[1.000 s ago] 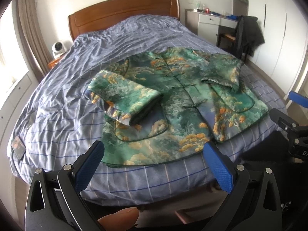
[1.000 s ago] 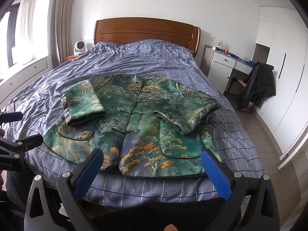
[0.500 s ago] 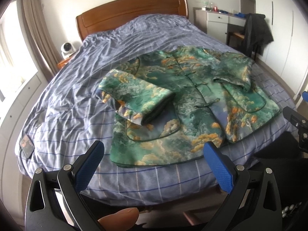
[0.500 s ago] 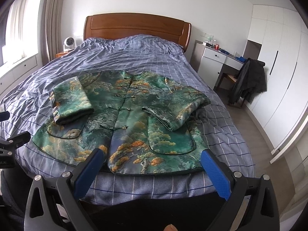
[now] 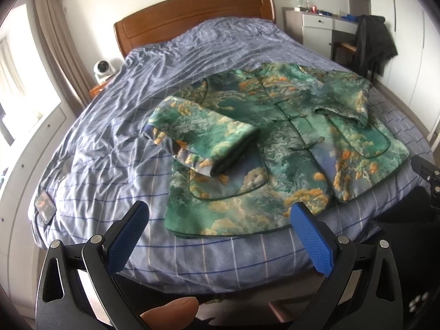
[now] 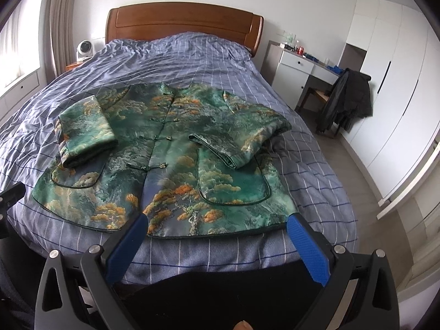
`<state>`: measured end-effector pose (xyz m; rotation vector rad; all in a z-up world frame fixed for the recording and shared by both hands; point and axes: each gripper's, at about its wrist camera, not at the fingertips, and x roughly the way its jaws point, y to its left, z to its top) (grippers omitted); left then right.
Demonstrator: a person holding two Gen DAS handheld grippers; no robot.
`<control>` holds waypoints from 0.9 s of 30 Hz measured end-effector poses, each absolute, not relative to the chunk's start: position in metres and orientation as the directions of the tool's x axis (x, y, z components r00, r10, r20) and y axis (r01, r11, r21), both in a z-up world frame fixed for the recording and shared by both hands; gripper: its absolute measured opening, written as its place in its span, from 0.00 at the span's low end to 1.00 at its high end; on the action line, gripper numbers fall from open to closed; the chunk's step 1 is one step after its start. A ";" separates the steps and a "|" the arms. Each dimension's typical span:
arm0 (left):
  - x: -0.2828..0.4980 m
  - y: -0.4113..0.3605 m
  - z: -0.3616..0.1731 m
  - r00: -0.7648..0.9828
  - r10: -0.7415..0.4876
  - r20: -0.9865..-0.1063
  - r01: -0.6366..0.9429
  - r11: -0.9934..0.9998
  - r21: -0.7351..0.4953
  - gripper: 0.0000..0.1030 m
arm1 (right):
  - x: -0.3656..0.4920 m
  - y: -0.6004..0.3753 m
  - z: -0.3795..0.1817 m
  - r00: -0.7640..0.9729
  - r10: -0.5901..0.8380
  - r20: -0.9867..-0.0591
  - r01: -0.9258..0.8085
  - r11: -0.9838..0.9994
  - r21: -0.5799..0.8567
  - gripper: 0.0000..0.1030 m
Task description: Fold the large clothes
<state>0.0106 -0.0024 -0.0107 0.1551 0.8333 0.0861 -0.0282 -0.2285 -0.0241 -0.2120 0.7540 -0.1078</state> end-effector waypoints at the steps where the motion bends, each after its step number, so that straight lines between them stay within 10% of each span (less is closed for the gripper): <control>1: 0.010 -0.002 -0.011 0.671 0.137 -0.729 -0.015 0.985 0.171 0.99 | -0.028 -0.230 -0.025 0.721 -0.173 -0.671 0.024 0.974 -0.225 1.00; 16: 0.012 0.000 -0.016 0.671 0.117 -0.732 -0.003 0.988 0.155 1.00 | -0.017 -0.247 -0.032 0.688 -0.135 -0.713 0.033 0.987 -0.155 1.00; 22: 0.010 0.005 -0.013 0.685 0.085 -0.724 0.000 0.993 0.116 1.00 | 0.011 -0.281 0.002 0.885 0.029 -0.464 -0.126 0.975 -0.180 1.00; 27: 0.011 0.010 -0.017 0.660 0.061 -0.749 -0.009 0.997 0.074 1.00 | 0.105 -0.277 -0.042 0.796 0.047 -0.603 -0.305 0.893 -0.332 1.00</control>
